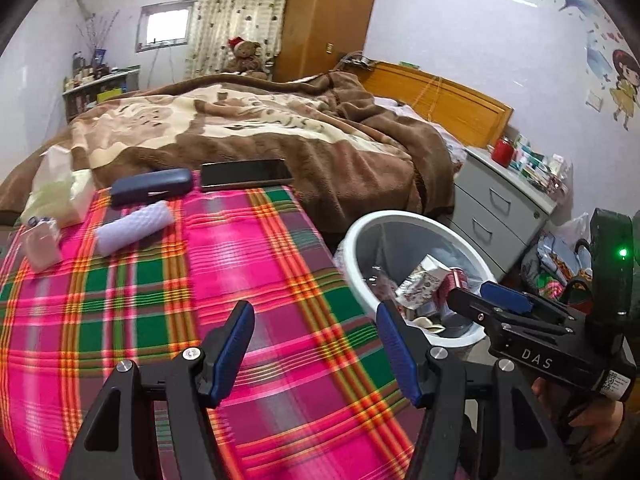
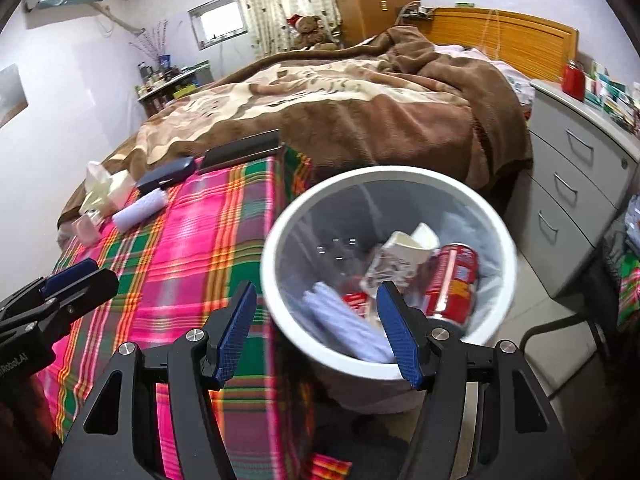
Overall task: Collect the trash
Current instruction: 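Withdraw both grippers from the bin back over the plaid cloth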
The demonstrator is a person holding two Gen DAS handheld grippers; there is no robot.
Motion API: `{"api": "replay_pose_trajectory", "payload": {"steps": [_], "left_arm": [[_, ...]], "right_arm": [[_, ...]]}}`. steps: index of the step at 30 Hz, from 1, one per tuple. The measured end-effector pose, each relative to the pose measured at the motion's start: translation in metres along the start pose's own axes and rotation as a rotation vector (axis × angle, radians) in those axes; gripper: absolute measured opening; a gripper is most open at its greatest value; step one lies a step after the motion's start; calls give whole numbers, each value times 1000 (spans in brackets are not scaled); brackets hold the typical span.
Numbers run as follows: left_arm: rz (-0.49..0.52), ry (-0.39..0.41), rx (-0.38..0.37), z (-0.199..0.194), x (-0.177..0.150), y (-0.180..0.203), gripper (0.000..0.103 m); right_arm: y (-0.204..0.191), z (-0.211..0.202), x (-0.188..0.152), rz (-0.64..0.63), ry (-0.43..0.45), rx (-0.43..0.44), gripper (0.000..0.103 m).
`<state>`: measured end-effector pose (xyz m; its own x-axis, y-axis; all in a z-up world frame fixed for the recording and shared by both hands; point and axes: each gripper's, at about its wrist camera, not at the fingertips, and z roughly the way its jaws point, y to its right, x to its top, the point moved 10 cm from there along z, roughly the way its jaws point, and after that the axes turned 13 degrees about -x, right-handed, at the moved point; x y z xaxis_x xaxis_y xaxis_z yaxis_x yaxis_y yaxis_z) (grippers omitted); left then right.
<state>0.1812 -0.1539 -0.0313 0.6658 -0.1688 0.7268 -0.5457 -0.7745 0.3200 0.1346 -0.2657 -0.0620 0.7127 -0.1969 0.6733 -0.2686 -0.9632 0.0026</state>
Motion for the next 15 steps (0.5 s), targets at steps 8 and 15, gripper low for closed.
{"api": "replay_pose_trajectory", "payload": {"steps": [8,15], "left_arm": [[-25,26,68,-28,-3,-36,63],[-54,47,117,-45,-5,-67,63]], "right_arm": [[-41,1,0,-49,1,48,64],[-68,3,0,-85,0,76,64]]}}
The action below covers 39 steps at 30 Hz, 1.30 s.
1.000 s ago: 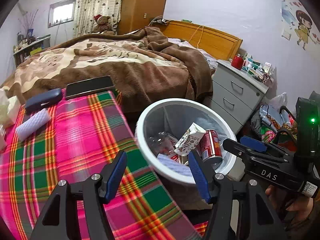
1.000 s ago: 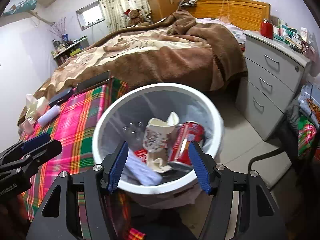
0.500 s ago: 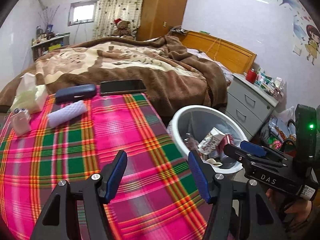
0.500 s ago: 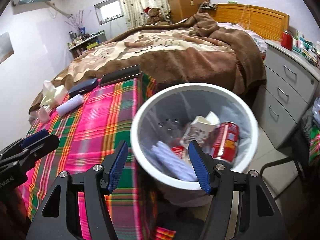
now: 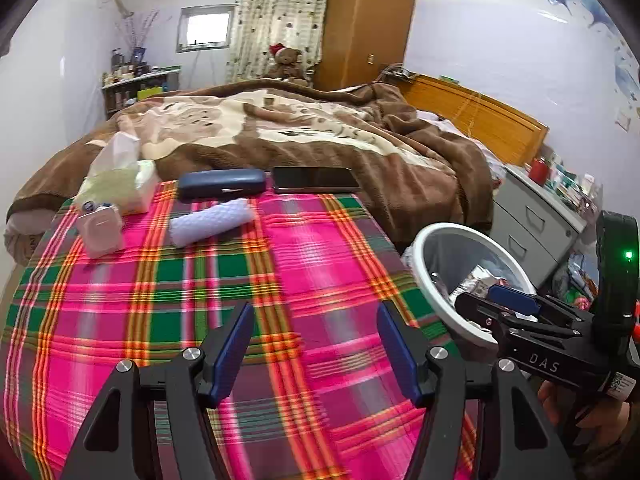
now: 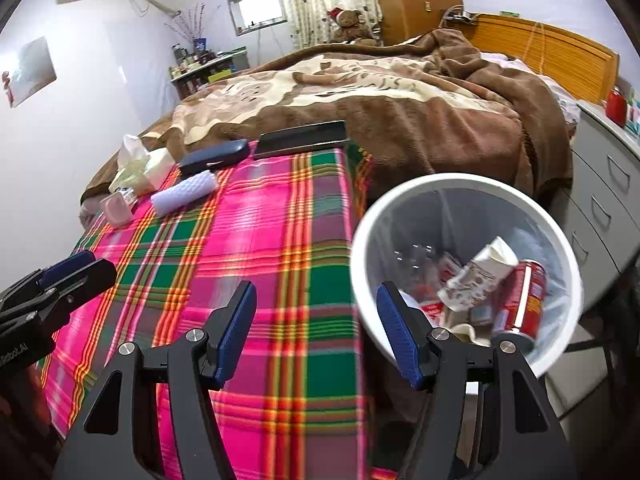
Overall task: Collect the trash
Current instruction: 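Withdraw both grippers from the bin back over the plaid cloth, then grasp the white yogurt cup with the left gripper while the right grasps the foam sleeve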
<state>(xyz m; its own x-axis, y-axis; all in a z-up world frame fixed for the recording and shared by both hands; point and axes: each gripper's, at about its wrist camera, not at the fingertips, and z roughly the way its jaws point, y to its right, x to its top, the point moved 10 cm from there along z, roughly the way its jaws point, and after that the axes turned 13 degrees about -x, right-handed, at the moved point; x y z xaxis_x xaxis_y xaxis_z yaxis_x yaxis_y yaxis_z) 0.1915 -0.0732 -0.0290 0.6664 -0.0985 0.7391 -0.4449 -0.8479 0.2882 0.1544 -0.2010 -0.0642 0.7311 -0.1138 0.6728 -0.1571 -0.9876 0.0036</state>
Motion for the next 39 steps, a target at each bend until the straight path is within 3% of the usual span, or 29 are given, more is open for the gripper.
{"api": "replay_pose_trajectory", "payload": {"steps": [21,39], "left_arm": [[-166,76,191,-39,14,-159,63],[-217,62,223,4,47,-251,70]], "right_arm": [[-86,38,29,-87,-35,102,64],[-143,96,61,-131,-59,113,64]]}}
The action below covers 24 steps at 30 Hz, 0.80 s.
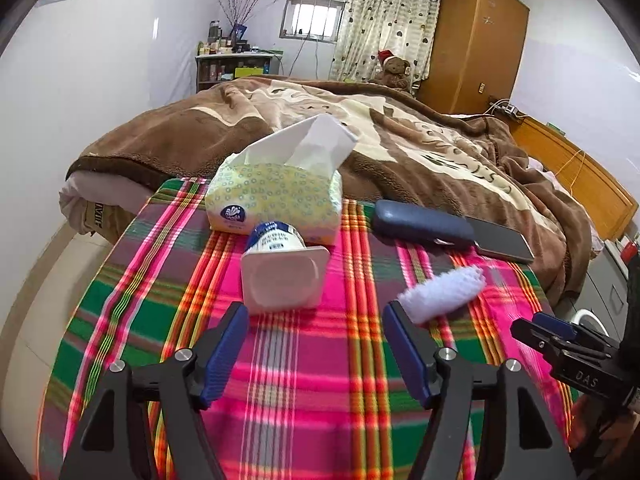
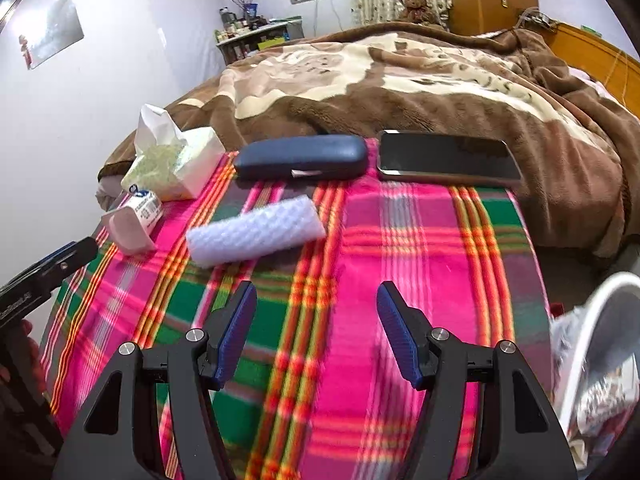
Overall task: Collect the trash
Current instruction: 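Grasp the white yogurt cup with the left gripper while the right grasps the foam sleeve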
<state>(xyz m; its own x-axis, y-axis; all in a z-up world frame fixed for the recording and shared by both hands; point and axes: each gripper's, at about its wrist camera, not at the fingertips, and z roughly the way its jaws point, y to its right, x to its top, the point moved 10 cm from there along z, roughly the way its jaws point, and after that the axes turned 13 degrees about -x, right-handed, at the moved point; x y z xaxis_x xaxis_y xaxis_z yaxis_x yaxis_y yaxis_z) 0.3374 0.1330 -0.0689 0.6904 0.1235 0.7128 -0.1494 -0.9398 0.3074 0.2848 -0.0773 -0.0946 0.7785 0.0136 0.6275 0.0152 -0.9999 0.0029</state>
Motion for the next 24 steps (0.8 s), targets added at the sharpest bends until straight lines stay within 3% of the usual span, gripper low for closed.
{"api": "replay_pose_trajectory", "payload": {"steps": [12,15,18,24], "left_arm": [[-6,-32,19,51,24,-19,70],[-9,-26,7,56,23,-17,70],[1,-26,63,60,24,-26,70],[-21,15,86,49,29,-39,70]], "right_arm": [[-12,26,13,24,-53,43,64],[-16,27,16,42,-66,72,64],[-19,30,19,95,-98,108,64],[-29,38,24,109,-126,106,64]]}}
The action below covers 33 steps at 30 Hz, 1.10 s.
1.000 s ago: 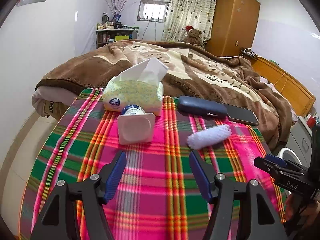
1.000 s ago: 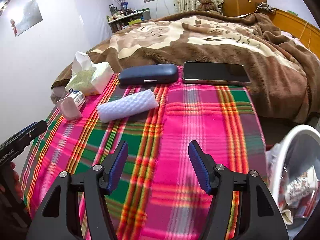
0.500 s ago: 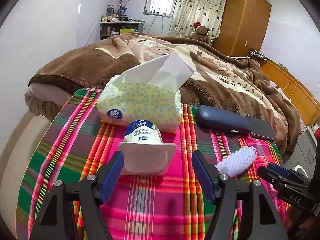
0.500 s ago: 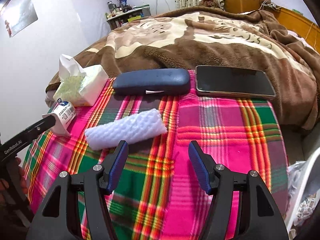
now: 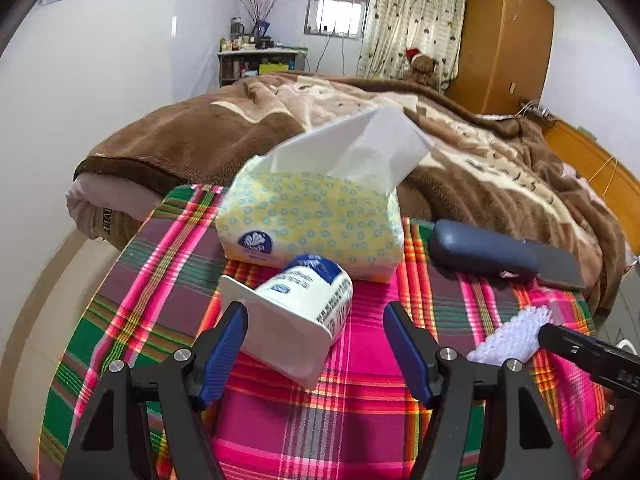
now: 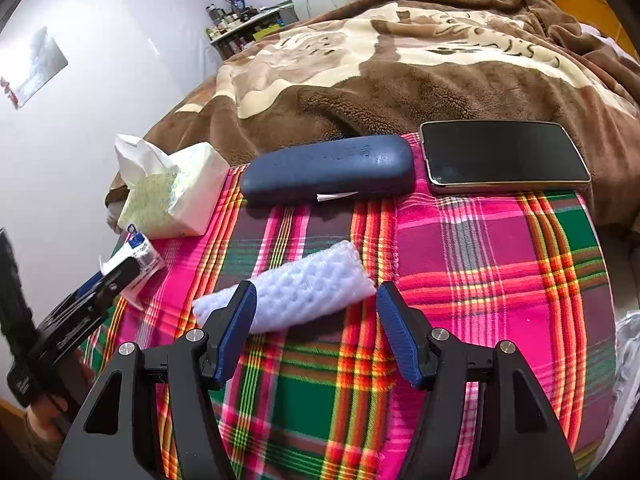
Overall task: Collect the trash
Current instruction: 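Grasp the white yogurt cup with the left gripper while the right grasps the foam sleeve, then lift the yogurt cup with the left gripper while the right lifts the foam sleeve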
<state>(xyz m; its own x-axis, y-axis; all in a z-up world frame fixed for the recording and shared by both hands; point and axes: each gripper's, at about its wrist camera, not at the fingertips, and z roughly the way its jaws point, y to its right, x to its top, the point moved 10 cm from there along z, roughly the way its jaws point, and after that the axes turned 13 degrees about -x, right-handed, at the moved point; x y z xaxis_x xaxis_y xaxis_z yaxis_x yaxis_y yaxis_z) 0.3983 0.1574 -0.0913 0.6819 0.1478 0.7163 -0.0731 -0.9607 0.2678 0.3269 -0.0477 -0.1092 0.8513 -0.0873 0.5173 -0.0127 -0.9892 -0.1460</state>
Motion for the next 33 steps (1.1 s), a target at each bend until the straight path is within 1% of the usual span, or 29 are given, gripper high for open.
{"api": "replay_pose_trajectory", "payload": {"steps": [1,4,6,8,11,13,16,21,25,30,32,33], "left_arm": [[2,1,-14,-1,1,0,70],[12,-5,-2,-1,2,-5,70],[12,-14,-8,1,1,-9,70],[23,-7,10,-2,2,-14,70],[35,-1,10,-5,4,-20,70],[28,1,12,-5,5,-26,70],[18,-11,-8,-2,4,-30,70],[29,-42,-41,7,0,-25,70],[15,-61,-43,15,-6,-28,70],[-6,-51,-77,15,-7,-27,70],[-17,-47,-94,15,-8,-28,70],[-18,-46,-97,14,-8,-28,70]], "right_arm": [[-2,4,0,-2,-14,-9,64],[-9,10,5,5,-17,-10,64],[-14,13,9,10,-23,-12,64],[-21,17,12,-8,-29,-22,64],[-30,23,13,-62,-32,-67,64],[-35,25,15,-77,-26,-79,64],[-35,31,19,-74,-31,-97,65],[-35,39,24,-58,-52,-99,69],[-35,41,24,-15,-58,-114,70],[-39,41,25,-30,-47,-131,70],[-40,41,24,-33,-35,-120,66],[-40,38,22,-30,-27,-109,59]]}}
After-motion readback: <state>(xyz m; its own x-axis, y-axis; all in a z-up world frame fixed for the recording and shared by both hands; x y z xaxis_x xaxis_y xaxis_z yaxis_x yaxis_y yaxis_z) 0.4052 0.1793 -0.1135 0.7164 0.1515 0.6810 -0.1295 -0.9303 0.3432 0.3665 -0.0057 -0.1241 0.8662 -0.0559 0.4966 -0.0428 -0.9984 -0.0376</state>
